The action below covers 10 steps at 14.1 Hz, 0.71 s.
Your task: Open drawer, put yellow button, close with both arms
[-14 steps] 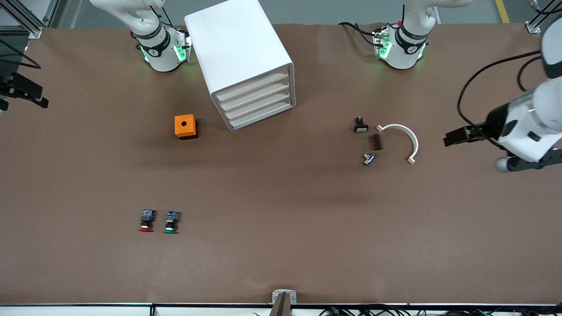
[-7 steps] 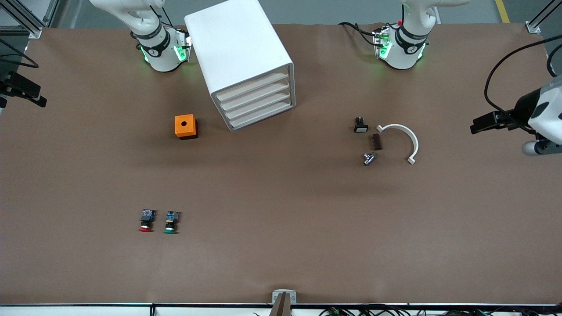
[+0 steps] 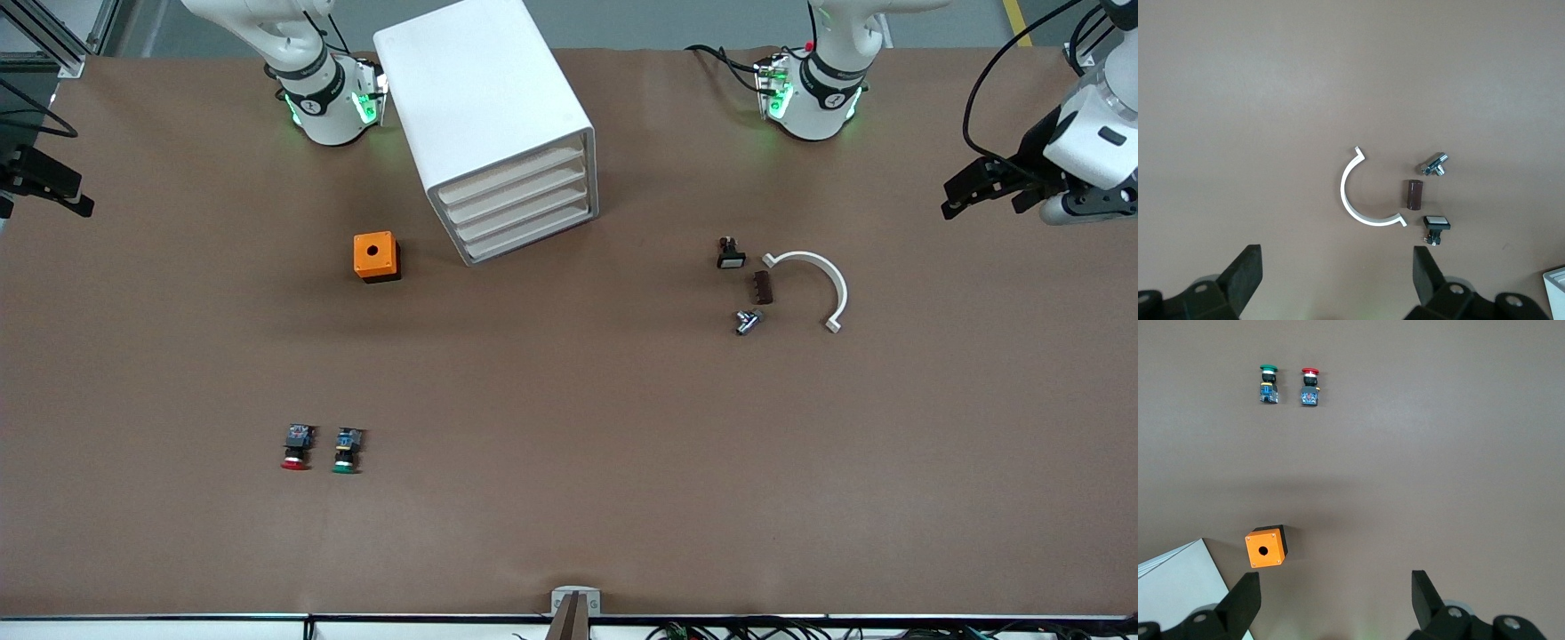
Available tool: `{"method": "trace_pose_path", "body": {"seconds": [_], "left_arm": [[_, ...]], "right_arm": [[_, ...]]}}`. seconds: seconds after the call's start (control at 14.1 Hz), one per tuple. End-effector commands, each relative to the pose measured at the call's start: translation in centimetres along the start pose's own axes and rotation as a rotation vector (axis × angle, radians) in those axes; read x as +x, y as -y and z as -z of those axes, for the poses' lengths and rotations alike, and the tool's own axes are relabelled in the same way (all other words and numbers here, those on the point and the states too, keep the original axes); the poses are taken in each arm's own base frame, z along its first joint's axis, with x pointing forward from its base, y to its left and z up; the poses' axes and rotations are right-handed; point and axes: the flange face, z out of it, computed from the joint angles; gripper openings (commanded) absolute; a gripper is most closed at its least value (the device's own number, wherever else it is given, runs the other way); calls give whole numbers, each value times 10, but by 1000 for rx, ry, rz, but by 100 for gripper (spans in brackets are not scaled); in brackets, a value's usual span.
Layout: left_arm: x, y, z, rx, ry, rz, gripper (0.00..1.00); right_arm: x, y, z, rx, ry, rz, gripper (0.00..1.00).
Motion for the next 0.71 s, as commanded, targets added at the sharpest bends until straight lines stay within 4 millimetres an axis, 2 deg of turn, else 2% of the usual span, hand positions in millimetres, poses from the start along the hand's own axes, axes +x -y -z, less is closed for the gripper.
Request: {"method": "trace_pose_path", "body": {"seconds": [0.0,0.21,0.35,0.64], "left_arm": [[8,-5,17,17,-52,-25,99],[55,-10,33,2,-81,-26,99],[77,-13,38,-4,-81,-29,99],[79,-24,40,-6,-84,-52,99]], "right_arm": [[-4,-2,6,12,-3,-20,100],[-4,0,6,12,-3,-17,100],[-4,-1,5,12,-2,-17,100],[-5,-6,5,13,-2,-26,100]]}}
